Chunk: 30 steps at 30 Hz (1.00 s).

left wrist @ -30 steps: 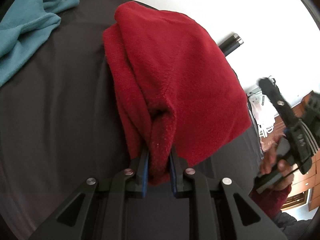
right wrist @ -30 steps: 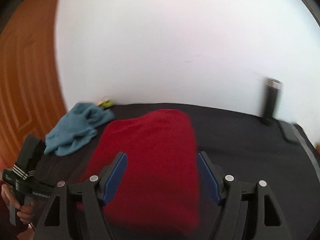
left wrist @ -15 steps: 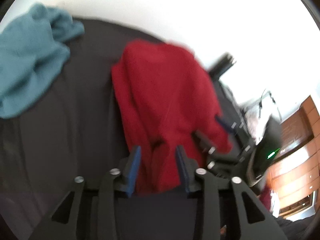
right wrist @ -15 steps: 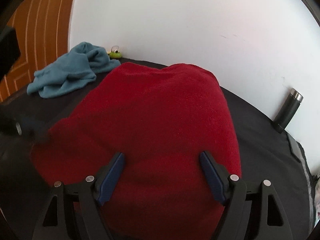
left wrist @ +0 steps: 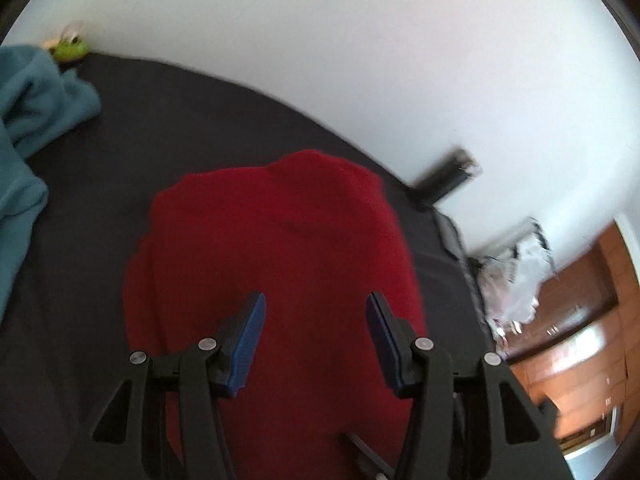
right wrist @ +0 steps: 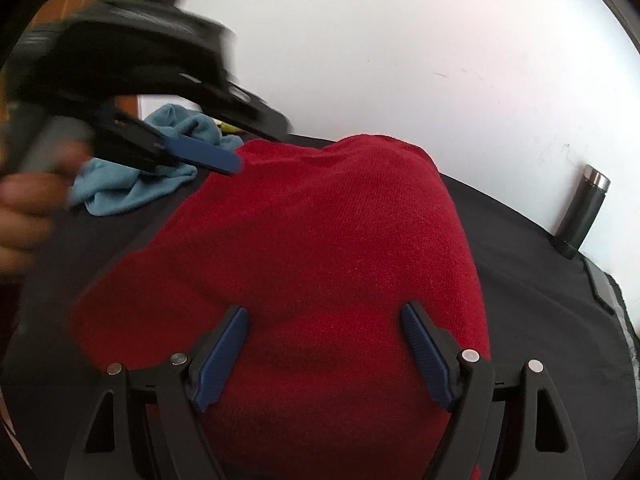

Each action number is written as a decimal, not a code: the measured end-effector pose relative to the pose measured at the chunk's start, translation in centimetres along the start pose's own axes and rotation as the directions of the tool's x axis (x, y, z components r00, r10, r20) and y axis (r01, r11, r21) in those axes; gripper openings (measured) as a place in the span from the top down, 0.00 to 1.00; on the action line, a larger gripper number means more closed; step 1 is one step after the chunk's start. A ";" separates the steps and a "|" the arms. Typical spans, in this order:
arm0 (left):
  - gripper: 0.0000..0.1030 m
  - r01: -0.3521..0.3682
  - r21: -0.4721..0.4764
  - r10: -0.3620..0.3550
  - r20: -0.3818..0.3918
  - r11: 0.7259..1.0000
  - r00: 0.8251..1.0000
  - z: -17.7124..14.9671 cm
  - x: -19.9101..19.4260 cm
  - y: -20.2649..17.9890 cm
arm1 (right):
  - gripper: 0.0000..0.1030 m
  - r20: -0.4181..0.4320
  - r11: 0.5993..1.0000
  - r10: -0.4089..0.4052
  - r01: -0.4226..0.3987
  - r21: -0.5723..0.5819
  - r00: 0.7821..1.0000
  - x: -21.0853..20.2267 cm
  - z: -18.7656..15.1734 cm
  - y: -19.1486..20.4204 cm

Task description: Fold clothes

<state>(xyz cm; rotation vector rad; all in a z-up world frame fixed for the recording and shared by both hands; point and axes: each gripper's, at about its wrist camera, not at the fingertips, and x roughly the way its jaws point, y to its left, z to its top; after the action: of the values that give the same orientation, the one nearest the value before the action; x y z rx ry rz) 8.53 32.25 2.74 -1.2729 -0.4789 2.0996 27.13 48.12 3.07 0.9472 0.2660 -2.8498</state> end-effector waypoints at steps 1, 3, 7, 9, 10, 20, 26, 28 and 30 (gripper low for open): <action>0.45 -0.006 -0.022 0.006 -0.011 1.000 1.000 0.3 0.7 0.5 | 0.21 0.003 1.000 0.007 -0.007 0.005 1.000 -0.1 0.0 -0.2; 0.45 0.004 -0.068 -0.006 -0.030 0.998 1.000 0.5 1.8 1.8 | 0.21 0.007 1.000 0.018 -0.018 0.012 1.000 -0.2 -0.1 -0.3; 0.45 0.001 -0.101 -0.004 -0.031 0.995 0.999 0.2 2.7 3.1 | 0.21 0.015 0.999 0.040 -0.040 0.022 0.999 -0.3 0.0 -0.5; 0.46 -0.010 -0.098 0.008 -0.022 0.995 1.000 -0.1 2.7 3.2 | 0.21 0.019 0.999 0.047 -0.048 0.025 0.999 -0.4 0.0 -0.5; 0.46 -0.016 -0.095 0.014 -0.017 0.995 1.000 -0.2 2.8 3.3 | 0.21 0.020 0.998 0.049 -0.050 0.026 0.999 -0.4 0.0 -0.5; 0.48 0.001 -0.028 0.000 0.031 1.000 1.000 -1.4 2.3 4.4 | 0.21 0.028 0.998 0.062 -0.063 0.028 0.998 -0.4 0.6 -0.4; 0.48 -0.001 -0.012 0.001 0.043 1.000 0.999 -1.9 1.8 4.9 | 0.21 0.057 0.989 0.121 -0.125 0.075 0.991 -0.8 0.6 -1.6; 0.48 -0.003 -0.012 0.003 0.045 1.000 0.999 -2.0 1.6 5.0 | 0.21 0.053 0.984 0.146 -0.150 0.100 0.988 -1.2 1.2 -2.2; 0.48 -0.004 -0.014 0.005 0.046 1.000 0.999 -2.0 1.3 5.2 | 0.21 0.042 0.979 0.164 -0.167 0.115 0.986 -1.6 2.2 -2.8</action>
<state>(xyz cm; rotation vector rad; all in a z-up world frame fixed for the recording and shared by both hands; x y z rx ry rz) 8.18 29.28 -2.20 -1.2367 -0.5113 2.1370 26.61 50.51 6.15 0.8975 0.0136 -2.7495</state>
